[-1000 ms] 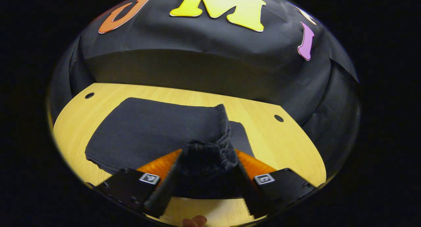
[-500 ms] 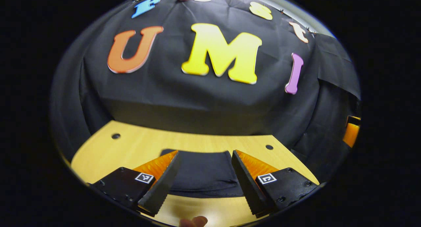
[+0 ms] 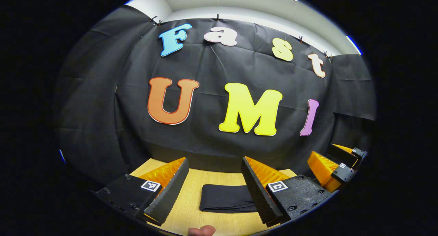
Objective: Grasp the waist and the cuffs of the jeans and fold them to make the two legs overlap; first hold the waist and fold one-third of the jeans toward the cuffs, then hold the cuffs and fold the remaining one-third in the same direction to finish folding.
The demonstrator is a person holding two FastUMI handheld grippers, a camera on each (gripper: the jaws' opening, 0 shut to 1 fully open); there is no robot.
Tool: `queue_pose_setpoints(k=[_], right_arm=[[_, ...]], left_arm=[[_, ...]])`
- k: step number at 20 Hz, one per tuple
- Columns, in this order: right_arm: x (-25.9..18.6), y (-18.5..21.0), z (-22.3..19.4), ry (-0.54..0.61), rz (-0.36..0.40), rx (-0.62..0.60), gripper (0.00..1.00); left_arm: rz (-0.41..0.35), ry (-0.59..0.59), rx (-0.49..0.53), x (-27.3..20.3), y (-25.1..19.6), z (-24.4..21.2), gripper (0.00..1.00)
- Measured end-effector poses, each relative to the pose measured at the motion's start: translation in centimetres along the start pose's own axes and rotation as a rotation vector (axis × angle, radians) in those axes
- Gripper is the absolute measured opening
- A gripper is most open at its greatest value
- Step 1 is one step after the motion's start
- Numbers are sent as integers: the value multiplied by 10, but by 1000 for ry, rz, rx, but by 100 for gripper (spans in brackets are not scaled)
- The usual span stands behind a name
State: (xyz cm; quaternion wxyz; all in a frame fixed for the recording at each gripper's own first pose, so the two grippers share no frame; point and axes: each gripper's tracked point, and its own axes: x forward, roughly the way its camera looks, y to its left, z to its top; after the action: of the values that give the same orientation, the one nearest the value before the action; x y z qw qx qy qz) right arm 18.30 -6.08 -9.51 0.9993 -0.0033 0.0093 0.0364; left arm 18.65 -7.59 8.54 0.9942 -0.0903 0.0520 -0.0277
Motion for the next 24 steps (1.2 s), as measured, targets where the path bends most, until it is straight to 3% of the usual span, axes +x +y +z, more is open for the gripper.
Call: queue_pose_setpoints(k=[4,9,15,19,24], right_arm=[[-7,6,3,1,-3,29,96],[-9,8,1,18,-11,41,96],[-12,-5,0,28,-77,34,96],[-11,-10,0,21,-108,33,96],[-12,-7,0,30,-102,24,96]], left_arm=[[-8,-56,11,-42,-6,17,100],[6,-95,9,-61,-1,33,98],[2,-107,16,-57,-4,30,98],[-46,-73,37,-49,-19,18,98],[-36,-73,46,-44,-12,20,98]])
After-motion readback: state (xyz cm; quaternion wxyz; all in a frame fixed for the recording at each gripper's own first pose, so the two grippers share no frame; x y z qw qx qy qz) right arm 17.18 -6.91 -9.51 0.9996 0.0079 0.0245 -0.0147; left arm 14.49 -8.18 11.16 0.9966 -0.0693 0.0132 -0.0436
